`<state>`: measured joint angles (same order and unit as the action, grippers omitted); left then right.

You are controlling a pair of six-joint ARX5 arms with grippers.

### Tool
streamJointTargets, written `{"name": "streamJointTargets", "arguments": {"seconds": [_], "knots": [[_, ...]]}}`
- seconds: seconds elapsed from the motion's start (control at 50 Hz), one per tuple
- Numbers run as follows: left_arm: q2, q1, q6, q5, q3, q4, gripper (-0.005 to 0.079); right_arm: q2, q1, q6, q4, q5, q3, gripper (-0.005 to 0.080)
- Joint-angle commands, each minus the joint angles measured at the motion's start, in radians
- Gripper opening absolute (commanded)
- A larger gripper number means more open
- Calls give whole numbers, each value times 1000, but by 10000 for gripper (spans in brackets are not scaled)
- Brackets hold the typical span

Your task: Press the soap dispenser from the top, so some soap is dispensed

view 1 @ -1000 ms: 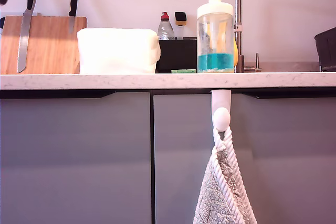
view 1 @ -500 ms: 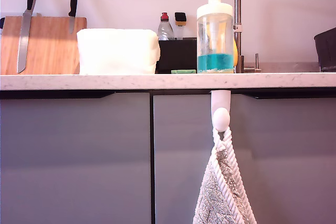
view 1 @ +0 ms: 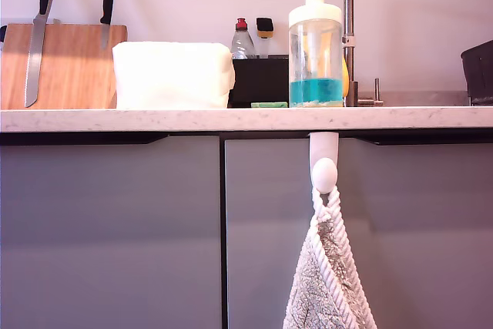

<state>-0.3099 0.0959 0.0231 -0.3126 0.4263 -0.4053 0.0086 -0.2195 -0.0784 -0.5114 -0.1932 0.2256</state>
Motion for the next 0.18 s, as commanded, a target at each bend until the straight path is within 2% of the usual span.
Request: {"name": "streamJointTargets", "arguments": {"seconds": [0.0, 0.16], "knots": [[-4, -2, 3, 0, -12, -18, -23, -6, -7, -3, -31, 0, -5, 81], [-4, -2, 3, 0, -12, -87, -23, -6, -7, -3, -129, 0, -5, 81]]}}
